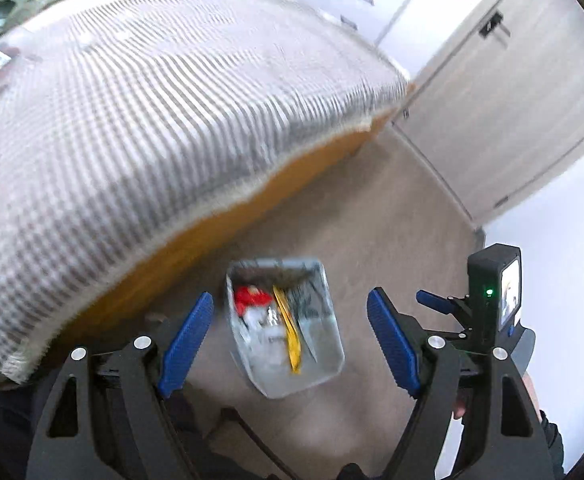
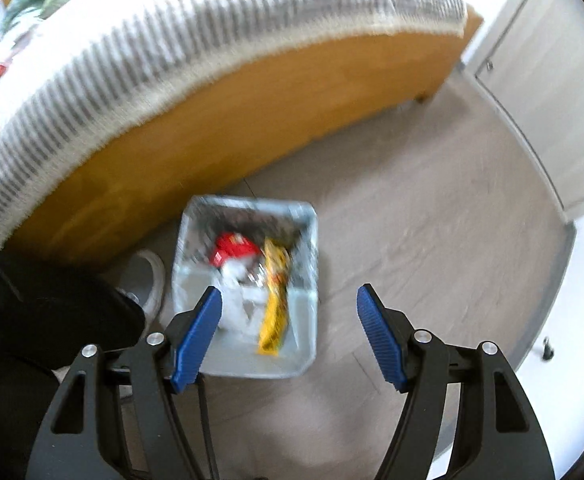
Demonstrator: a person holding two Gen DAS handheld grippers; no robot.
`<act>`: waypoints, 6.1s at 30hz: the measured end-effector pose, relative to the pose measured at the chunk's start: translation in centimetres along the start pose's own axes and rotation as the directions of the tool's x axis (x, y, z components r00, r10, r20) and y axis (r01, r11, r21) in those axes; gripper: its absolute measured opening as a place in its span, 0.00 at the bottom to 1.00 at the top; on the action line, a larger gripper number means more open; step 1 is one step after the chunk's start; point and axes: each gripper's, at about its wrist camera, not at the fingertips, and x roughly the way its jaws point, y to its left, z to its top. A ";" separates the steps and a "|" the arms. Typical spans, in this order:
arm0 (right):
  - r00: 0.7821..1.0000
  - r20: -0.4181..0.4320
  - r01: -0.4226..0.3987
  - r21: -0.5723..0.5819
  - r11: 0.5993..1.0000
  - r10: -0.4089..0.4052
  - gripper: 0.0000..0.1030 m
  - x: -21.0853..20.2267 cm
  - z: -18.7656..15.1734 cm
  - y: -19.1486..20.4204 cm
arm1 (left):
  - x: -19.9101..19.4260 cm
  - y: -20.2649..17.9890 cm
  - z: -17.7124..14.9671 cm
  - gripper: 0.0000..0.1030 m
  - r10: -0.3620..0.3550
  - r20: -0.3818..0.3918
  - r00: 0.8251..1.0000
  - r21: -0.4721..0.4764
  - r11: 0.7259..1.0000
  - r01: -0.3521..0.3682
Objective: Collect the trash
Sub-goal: 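Move both tools back over the bed toward the pink cloth, then grasp the pink cloth with the left tool while the right tool grasps the clear tube, then carry the pink cloth and clear tube to the bin and release both, then move both tools back over the bed toward the clear containers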
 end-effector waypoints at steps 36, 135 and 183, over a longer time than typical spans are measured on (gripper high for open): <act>0.887 0.145 -0.333 -0.455 0.826 0.438 0.65 -1.1 19.6 41.9 | -9.3 38.7 3.6 0.01 0.478 0.285 0.831 -0.686 0.707 -0.172; 0.956 -0.293 0.042 0.129 0.991 -0.002 0.57 15.6 -9.5 -5.4 | 29.3 0.1 -7.9 0.83 0.254 -0.656 0.711 0.105 0.963 -0.248; 0.898 0.198 -0.324 -0.305 0.896 0.392 0.64 8.2 44.3 27.1 | -8.8 42.5 27.3 0.84 0.287 0.189 0.939 -0.405 0.894 -0.192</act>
